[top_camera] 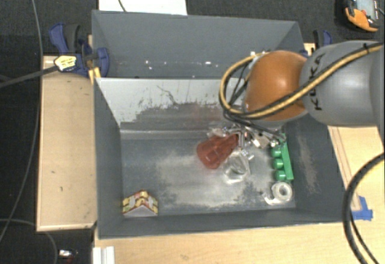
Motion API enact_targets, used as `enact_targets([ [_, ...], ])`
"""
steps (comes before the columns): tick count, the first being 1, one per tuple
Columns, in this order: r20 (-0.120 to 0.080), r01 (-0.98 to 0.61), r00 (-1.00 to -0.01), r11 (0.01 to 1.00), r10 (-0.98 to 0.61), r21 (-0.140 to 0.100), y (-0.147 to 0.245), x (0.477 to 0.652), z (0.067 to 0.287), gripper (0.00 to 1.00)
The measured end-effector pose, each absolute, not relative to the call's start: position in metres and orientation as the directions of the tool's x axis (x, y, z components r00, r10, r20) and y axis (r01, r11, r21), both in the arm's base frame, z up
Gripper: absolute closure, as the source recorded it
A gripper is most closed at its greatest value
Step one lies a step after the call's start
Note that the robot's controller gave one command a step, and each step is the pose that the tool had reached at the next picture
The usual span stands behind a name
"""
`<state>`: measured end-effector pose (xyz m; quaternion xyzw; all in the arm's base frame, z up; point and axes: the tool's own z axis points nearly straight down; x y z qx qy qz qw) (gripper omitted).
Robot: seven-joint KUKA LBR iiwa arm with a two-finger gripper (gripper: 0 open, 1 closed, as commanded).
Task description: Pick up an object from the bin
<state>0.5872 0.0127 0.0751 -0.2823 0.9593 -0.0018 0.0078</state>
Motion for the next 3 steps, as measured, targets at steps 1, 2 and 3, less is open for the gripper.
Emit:
enact_targets([
  [1, -0.012, -0.660, -0.751, 0.751, -0.660, -0.010, 0.047, 0.589, 0.075, 0.00],
  [2, -0.014, -0.794, -0.607, 0.607, -0.795, -0.019, 0.072, 0.594, 0.075, 1.00],
  [3, -0.014, -0.793, -0.608, 0.609, -0.794, -0.019, 0.072, 0.594, 0.075, 1.00],
])
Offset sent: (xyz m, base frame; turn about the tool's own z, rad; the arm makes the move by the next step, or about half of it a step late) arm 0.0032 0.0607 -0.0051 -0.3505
